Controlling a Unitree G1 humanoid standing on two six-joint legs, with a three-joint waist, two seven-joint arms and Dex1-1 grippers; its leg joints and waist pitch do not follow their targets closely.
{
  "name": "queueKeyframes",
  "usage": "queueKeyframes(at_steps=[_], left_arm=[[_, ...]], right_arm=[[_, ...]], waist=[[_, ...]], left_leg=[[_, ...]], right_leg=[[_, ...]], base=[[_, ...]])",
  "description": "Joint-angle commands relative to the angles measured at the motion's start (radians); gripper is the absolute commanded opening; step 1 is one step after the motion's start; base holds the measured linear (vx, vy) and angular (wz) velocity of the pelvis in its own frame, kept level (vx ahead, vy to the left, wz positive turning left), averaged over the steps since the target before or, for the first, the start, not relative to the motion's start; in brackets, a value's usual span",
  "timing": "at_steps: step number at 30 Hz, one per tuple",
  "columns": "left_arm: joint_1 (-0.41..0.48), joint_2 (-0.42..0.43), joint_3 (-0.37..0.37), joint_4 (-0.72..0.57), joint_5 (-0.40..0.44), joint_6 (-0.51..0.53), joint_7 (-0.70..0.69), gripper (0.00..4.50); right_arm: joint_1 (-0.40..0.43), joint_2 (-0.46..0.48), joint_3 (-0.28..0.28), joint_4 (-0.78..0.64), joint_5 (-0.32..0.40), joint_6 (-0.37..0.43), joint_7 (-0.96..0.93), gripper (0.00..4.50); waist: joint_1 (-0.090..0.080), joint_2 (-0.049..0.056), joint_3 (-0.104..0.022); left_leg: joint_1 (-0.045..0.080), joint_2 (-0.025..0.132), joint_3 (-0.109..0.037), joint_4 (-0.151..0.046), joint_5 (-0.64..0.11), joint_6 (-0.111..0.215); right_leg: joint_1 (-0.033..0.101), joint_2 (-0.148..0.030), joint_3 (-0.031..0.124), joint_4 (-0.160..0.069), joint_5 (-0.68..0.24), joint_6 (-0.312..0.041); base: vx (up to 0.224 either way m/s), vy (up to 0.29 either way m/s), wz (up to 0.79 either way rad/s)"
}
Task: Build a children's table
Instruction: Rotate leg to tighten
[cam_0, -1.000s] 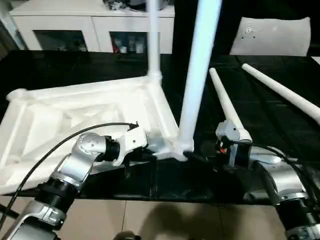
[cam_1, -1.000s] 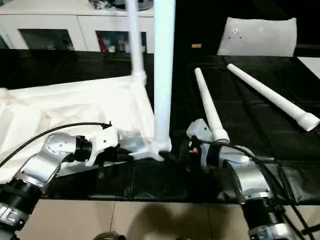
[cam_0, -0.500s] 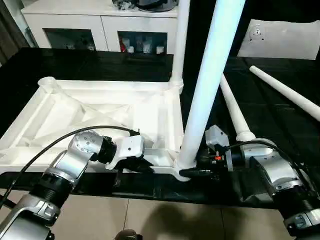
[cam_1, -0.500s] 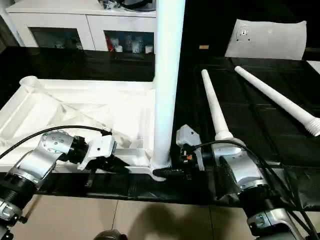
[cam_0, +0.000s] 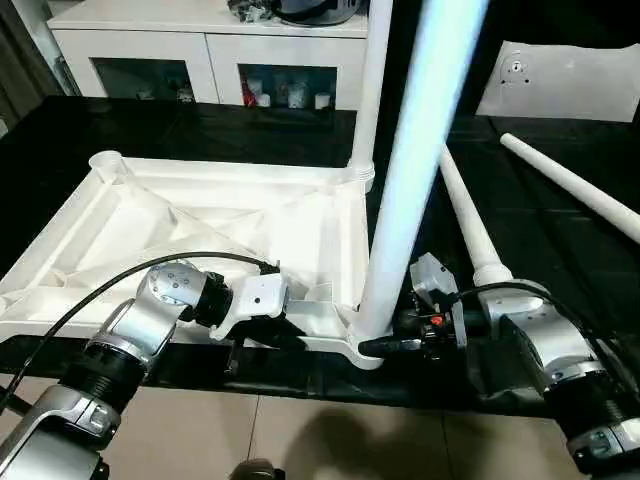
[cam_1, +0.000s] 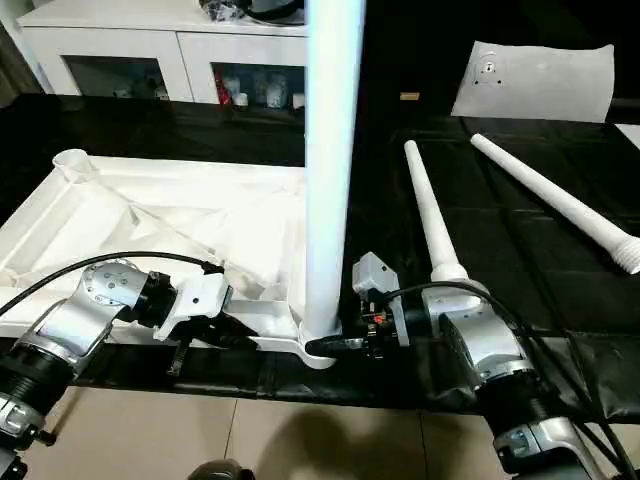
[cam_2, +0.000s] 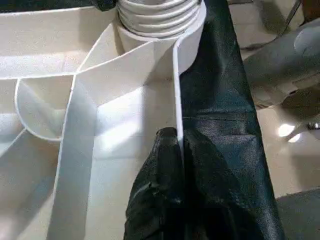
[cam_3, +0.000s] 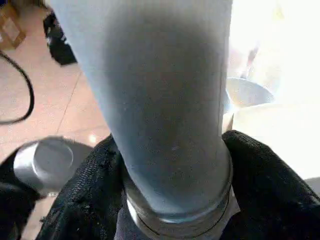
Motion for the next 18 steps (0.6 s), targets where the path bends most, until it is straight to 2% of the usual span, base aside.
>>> queueKeyframes(at_steps=[1,2,3,5,7,8,9,10,11,12,13,14,15,17,18], left_arm=[[0.010,-0.015,0.005,-0.017,0.011,0.028,0.052,0.00],[0.016,-0.026,0.013,-0.026,0.015,0.048,0.084,0.00],[0.019,-0.033,0.019,-0.032,0.017,0.062,0.107,0.00],[0.026,-0.062,0.033,-0.047,0.023,0.108,0.174,0.00],[0.032,-0.092,0.049,-0.064,0.021,0.153,0.232,0.00],[0.036,-0.128,0.063,-0.087,0.015,0.205,0.288,0.00],[0.037,-0.166,0.076,-0.108,0.015,0.257,0.350,0.00],[0.037,-0.196,0.087,-0.121,0.017,0.298,0.400,0.00],[0.036,-0.224,0.097,-0.132,0.022,0.337,0.444,0.00],[0.031,-0.254,0.105,-0.139,0.037,0.368,0.498,0.00],[0.029,-0.272,0.109,-0.145,0.048,0.389,0.533,0.00],[0.024,-0.295,0.115,-0.149,0.055,0.413,0.570,0.00],[0.014,-0.328,0.125,-0.153,0.061,0.442,0.620,0.00],[-0.003,-0.381,0.138,-0.160,0.078,0.475,0.693,0.00],[-0.007,-0.398,0.140,-0.167,0.085,0.487,0.715,0.00]], right_arm=[[0.020,0.046,0.009,-0.027,0.024,0.021,-0.050,2.72],[0.028,0.069,0.002,-0.028,0.024,0.022,-0.091,2.71],[0.033,0.084,-0.003,-0.029,0.024,0.023,-0.118,2.71],[0.037,0.133,-0.015,-0.017,0.011,0.021,-0.212,2.70],[0.038,0.176,-0.027,-0.007,0.006,0.022,-0.286,2.70],[0.032,0.224,-0.043,0.011,-0.005,0.028,-0.370,2.70],[0.023,0.269,-0.058,0.032,-0.015,0.030,-0.442,2.70],[0.013,0.302,-0.071,0.050,-0.022,0.032,-0.497,2.70],[0.003,0.333,-0.086,0.066,-0.026,0.040,-0.550,2.70],[-0.008,0.363,-0.094,0.079,-0.028,0.044,-0.591,2.70],[-0.014,0.382,-0.099,0.085,-0.029,0.047,-0.619,2.70],[-0.025,0.402,-0.105,0.098,-0.033,0.053,-0.659,2.70],[-0.043,0.427,-0.117,0.119,-0.035,0.072,-0.712,2.70],[-0.070,0.457,-0.140,0.157,-0.038,0.091,-0.788,2.70],[-0.074,0.461,-0.145,0.165,-0.046,0.081,-0.802,3.04]], waist=[[-0.005,-0.003,-0.063],[-0.009,-0.003,-0.059],[-0.011,-0.004,-0.056],[-0.024,0.000,-0.046],[-0.034,-0.001,-0.041],[-0.049,-0.001,-0.036],[-0.056,-0.001,-0.035],[-0.072,0.004,-0.035],[-0.086,0.004,-0.039],[-0.091,0.002,-0.042],[-0.092,0.005,-0.043],[-0.102,0.005,-0.042],[-0.103,0.005,-0.043],[-0.105,0.002,-0.046],[-0.104,0.001,-0.046]], left_leg=[[0.011,0.076,-0.026,-0.080,-0.210,0.028],[0.013,0.075,-0.027,-0.083,-0.249,0.012],[0.012,0.072,-0.028,-0.084,-0.262,0.009],[0.024,0.064,-0.032,-0.086,-0.334,-0.009],[0.025,0.064,-0.035,-0.088,-0.365,-0.020],[0.038,0.062,-0.042,-0.086,-0.431,-0.039],[0.043,0.060,-0.043,-0.087,-0.450,-0.040],[0.045,0.062,-0.049,-0.087,-0.480,-0.051],[0.038,0.064,-0.054,-0.093,-0.492,-0.048],[0.032,0.066,-0.055,-0.096,-0.486,-0.048],[0.030,0.067,-0.058,-0.097,-0.483,-0.046],[0.031,0.066,-0.053,-0.100,-0.481,-0.039],[0.033,0.063,-0.052,-0.099,-0.474,-0.035],[0.028,0.058,-0.045,-0.095,-0.413,-0.019],[0.026,0.059,-0.044,-0.096,-0.396,-0.014]], right_leg=[[0.048,-0.087,0.068,-0.070,-0.299,-0.165],[0.049,-0.091,0.068,-0.077,-0.365,-0.148],[0.048,-0.091,0.067,-0.080,-0.390,-0.143],[0.041,-0.091,0.060,-0.102,-0.547,-0.096],[0.040,-0.093,0.056,-0.111,-0.617,-0.070],[0.035,-0.093,0.044,-0.126,-0.700,-0.030],[0.032,-0.091,0.039,-0.132,-0.710,-0.025],[0.035,-0.091,0.030,-0.134,-0.704,-0.024],[0.046,-0.089,0.025,-0.134,-0.668,-0.020],[0.051,-0.090,0.027,-0.129,-0.639,-0.026],[0.053,-0.091,0.028,-0.127,-0.616,-0.032],[0.047,-0.088,0.037,-0.125,-0.569,-0.049],[0.044,-0.089,0.039,-0.124,-0.560,-0.058],[0.044,-0.090,0.048,-0.121,-0.529,-0.081],[0.046,-0.090,0.050,-0.120,-0.516,-0.085]], base=[[0.000,0.000,0.00],[0.000,0.000,0.00],[0.000,0.000,0.00],[0.000,0.000,0.00],[0.000,0.000,0.00],[0.000,0.000,0.00],[0.000,0.000,0.00],[0.000,0.000,0.00],[0.000,0.000,0.00],[0.000,0.000,0.00],[0.000,0.000,0.00],[0.000,0.000,0.00],[0.000,0.000,0.00],[0.000,0.000,0.00],[0.000,0.000,0.00]])
